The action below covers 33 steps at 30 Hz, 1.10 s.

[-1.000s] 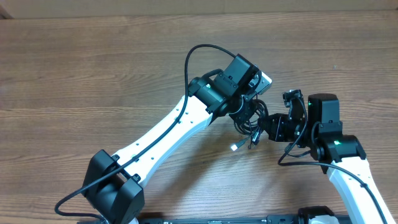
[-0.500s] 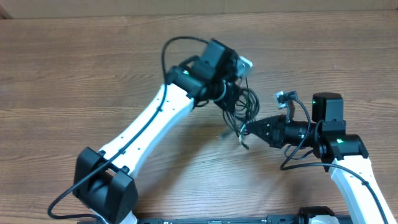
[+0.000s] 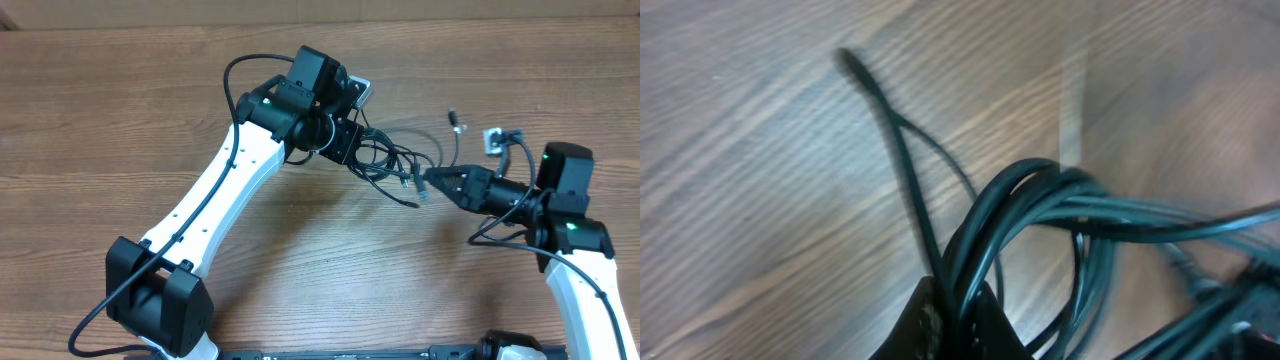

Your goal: Untangle cables

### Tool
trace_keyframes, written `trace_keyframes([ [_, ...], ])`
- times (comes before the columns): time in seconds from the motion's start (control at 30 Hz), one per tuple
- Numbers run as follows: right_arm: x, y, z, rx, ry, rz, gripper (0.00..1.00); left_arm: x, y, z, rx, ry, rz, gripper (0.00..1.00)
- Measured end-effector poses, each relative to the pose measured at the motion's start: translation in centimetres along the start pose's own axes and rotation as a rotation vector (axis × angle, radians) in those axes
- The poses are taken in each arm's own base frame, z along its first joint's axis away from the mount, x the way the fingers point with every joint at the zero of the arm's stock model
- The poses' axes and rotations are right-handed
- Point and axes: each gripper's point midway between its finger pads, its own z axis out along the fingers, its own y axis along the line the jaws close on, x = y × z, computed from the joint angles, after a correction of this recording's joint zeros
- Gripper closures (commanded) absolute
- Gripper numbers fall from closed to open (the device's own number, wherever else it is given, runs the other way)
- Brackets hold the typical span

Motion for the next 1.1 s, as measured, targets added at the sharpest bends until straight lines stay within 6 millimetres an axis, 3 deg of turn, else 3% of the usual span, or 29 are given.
trace_keyframes([
  [0.1, 0.0, -4.3, -1.7, 0.19, -0.055, 0.185, 0.87, -0.4, 2.7, -0.6, -0.072, -0.019, -0.03, 0.96],
  [0.2, 1.8, -7.0, -2.5, 0.339, -0.037, 0.316, 0.71, -1.2, 4.8, -1.4, -0.123, -0.061, -0.05, 0.96],
  [0.3, 2.5, -8.3, -3.0, 0.418, -0.03, 0.342, 0.65, -2.1, 5.0, -1.9, -0.13, -0.101, -0.042, 0.96],
  [0.4, 2.3, -7.5, -2.6, 0.372, -0.015, 0.26, 0.58, -3.0, 3.3, -2.4, -0.074, -0.139, -0.006, 0.96],
  [0.73, 1.6, -1.0, 1.0, 0.085, 0.053, -0.074, 0.57, -2.6, -2.5, -1.6, 0.073, -0.123, 0.121, 0.96],
  [0.9, 2.2, -0.1, 2.1, 0.078, 0.076, -0.142, 0.58, -1.9, -5.5, -0.8, 0.116, -0.101, 0.194, 0.96],
  [1.1, 2.6, 0.1, 2.5, 0.082, 0.092, -0.16, 0.58, -1.5, -6.7, -0.5, 0.129, -0.092, 0.221, 0.96],
])
